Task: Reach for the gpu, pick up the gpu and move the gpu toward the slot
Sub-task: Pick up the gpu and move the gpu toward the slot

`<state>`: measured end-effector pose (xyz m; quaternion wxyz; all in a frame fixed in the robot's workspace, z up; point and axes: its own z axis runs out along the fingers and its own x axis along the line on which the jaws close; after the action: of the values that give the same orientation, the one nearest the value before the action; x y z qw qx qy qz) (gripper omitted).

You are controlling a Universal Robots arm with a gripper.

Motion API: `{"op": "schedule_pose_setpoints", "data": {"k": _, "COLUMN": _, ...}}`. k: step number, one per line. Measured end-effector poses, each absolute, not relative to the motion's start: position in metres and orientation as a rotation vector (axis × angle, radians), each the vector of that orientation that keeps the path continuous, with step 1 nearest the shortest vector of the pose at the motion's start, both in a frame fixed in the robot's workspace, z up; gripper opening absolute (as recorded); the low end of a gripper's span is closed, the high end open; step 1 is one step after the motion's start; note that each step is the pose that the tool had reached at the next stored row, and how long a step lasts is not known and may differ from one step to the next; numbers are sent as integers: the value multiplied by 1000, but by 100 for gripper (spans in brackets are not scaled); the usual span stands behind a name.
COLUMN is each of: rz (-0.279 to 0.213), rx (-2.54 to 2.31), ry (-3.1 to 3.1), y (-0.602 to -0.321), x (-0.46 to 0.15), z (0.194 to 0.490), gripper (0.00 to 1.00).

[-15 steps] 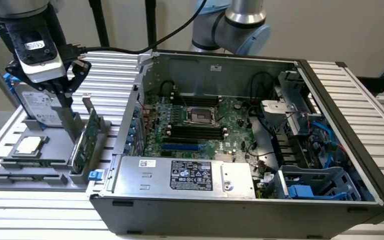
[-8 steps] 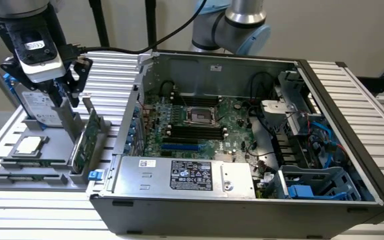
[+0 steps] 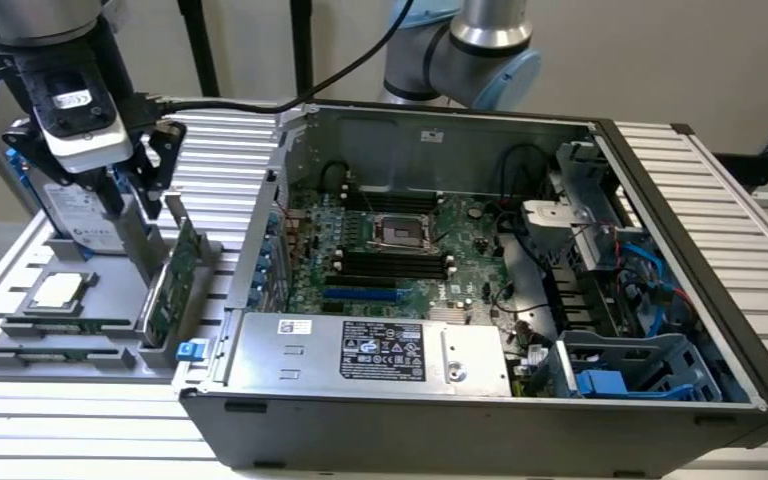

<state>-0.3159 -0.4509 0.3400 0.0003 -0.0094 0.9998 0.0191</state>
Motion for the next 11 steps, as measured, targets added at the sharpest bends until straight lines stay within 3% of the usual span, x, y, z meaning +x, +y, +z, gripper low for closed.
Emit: {"op": "schedule_pose_setpoints", "data": {"k": 11, "rz": 56, "rx": -27, "ry": 3122, "y": -451, "x": -322, "z": 306, "gripper": 42}}
